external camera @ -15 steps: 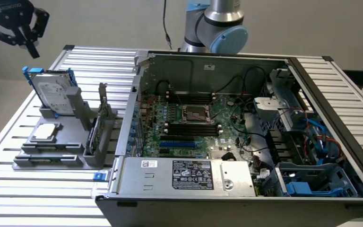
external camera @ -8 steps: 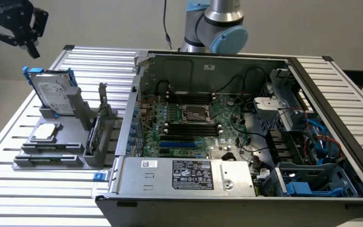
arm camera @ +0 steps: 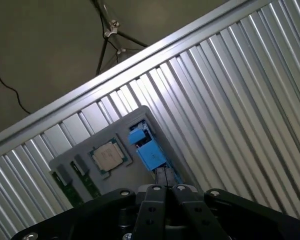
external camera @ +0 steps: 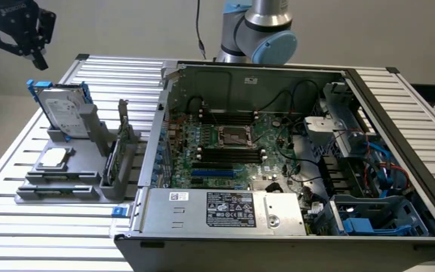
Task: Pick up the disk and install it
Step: 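Pick up the disk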
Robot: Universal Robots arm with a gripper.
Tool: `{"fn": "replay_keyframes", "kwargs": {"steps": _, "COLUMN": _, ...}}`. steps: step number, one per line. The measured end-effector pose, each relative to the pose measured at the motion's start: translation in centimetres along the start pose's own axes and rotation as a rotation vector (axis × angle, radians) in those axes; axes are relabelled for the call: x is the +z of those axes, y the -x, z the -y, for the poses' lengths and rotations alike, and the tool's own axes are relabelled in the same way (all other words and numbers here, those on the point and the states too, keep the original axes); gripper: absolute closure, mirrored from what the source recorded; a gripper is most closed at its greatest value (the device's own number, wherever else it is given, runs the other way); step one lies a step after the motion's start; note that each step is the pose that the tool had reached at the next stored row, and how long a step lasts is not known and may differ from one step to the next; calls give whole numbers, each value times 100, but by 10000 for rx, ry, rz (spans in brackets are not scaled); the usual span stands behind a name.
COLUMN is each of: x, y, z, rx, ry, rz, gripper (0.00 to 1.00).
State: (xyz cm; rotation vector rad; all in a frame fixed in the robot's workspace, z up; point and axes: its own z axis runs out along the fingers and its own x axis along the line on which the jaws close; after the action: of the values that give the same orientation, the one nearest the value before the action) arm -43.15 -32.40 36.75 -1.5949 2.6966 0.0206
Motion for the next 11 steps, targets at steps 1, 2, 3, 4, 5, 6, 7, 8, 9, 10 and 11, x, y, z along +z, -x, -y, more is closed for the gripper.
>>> {"fn": "replay_keyframes", "kwargs": {"steps": 1, "x": 1, "y": 0, "z": 0, "rx": -181, "ry": 3, "rz": -1, "gripper": 89}}
{"fn": "replay_keyframes", "kwargs": {"steps": 2, "x": 2, "y": 0, "z": 0, "rx": -371, "ry": 5, "rz": -3, "gripper": 89}}
{"fn": "replay_keyframes", "kwargs": {"steps": 3, "x": 2, "y": 0, "z": 0, "rx": -550, "ry": 8, "rz": -4, "gripper": 89}}
{"fn": "replay_keyframes", "kwargs": {"steps": 4, "x": 4, "y": 0, "z": 0, "rx": -731, "ry": 10, "rz": -4, "gripper": 89}}
{"fn": "replay_keyframes", "kwargs": {"steps": 5, "x": 4, "y": 0, "z": 0, "rx": -910, "ry": 12, "rz": -6, "gripper": 89}}
{"fn": "replay_keyframes", "kwargs": {"steps": 6, "x": 5, "y": 0, "z": 0, "rx": -1091, "ry": 15, "rz": -7, "gripper": 89}}
{"fn": "replay_keyframes", "kwargs": {"steps": 7, "x": 6, "y": 0, "z": 0, "rx": -1270, "ry": 18, "rz": -8, "gripper": 89}}
{"fn": "replay_keyframes", "kwargs": {"steps": 8, "x": 7, "y": 0, "z": 0, "rx": -1467, "ry": 21, "rz": -10, "gripper": 89}}
{"fn": "replay_keyframes", "kwargs": {"steps": 9, "x": 8, "y": 0, "z": 0, "rx": -1636, "ry": 23, "rz": -11, "gripper": 89}}
{"fn": "replay_keyframes", "kwargs": {"steps": 10, "x": 8, "y": 0, "z": 0, "rx": -1821, "ry": 26, "rz": -13, "gripper": 89}}
{"fn": "replay_keyframes", "kwargs": {"steps": 11, "x": 10, "y": 0, "z": 0, "rx": -1995, "ry": 28, "rz": -13, "gripper": 89}}
